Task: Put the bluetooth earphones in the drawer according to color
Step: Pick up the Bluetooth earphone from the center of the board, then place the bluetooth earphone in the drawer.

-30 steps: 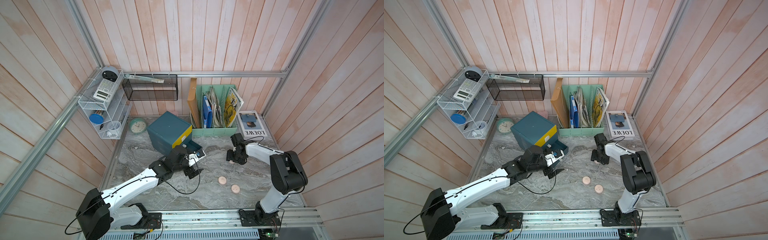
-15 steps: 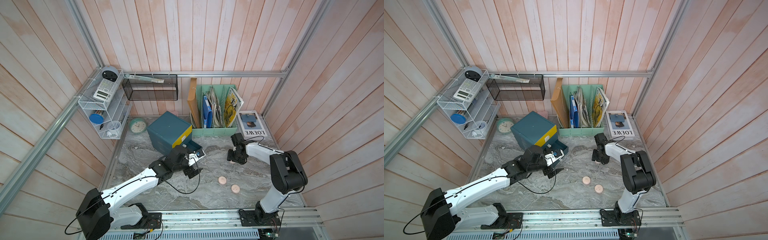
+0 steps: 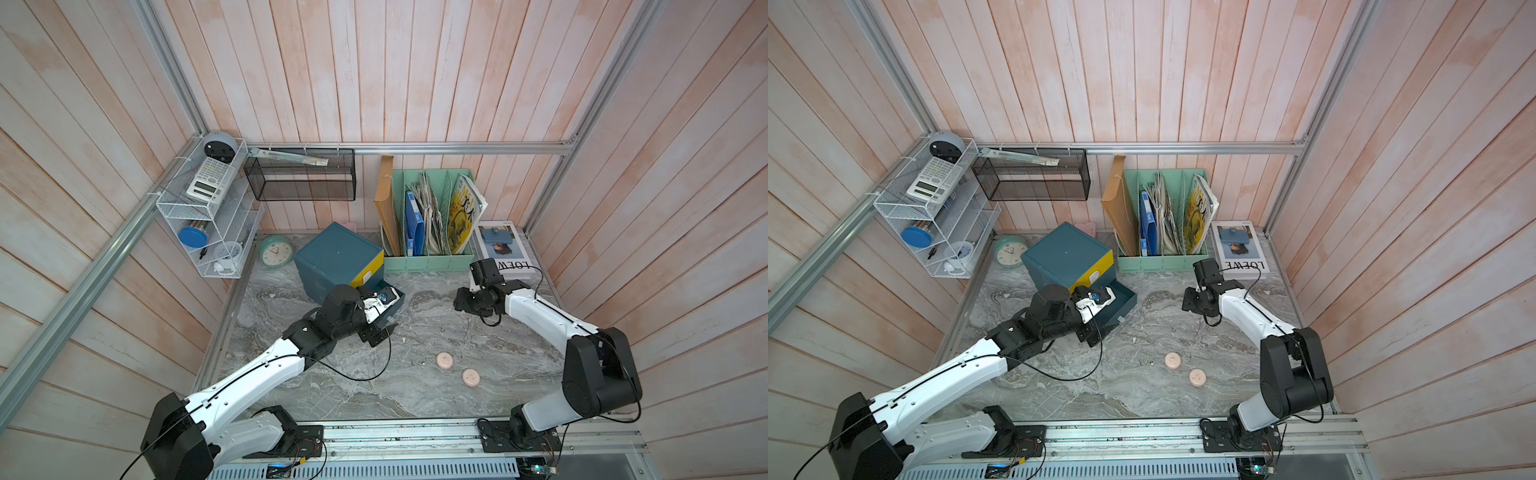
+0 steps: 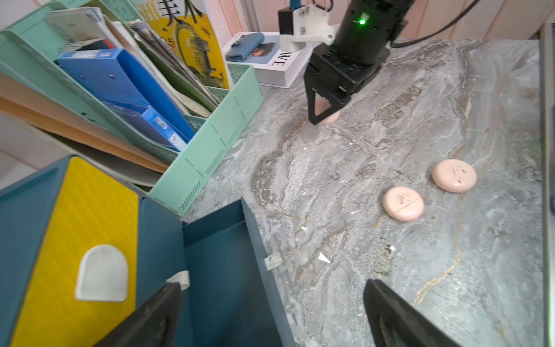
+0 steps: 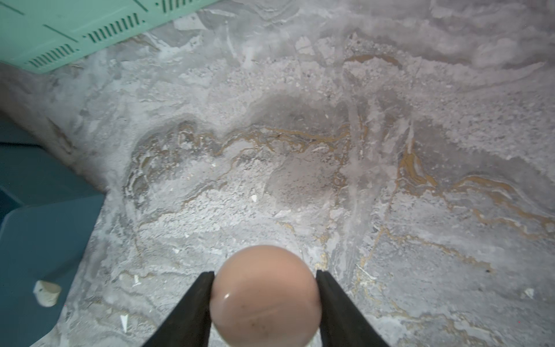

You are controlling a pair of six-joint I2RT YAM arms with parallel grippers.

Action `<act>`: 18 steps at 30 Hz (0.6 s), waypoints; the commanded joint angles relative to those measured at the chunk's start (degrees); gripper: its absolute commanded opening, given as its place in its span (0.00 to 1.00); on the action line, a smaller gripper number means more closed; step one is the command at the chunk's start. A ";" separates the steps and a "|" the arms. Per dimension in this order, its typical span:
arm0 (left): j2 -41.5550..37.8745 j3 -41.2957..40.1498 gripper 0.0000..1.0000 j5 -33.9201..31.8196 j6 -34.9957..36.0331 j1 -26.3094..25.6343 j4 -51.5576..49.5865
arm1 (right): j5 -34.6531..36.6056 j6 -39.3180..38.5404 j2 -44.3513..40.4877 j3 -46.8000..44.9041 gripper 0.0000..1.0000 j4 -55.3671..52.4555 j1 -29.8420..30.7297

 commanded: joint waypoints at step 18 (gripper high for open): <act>-6.81 1.19 1.00 -3.16 1.17 8.76 -0.55 | -6.03 -1.67 5.35 11.54 0.00 7.73 15.73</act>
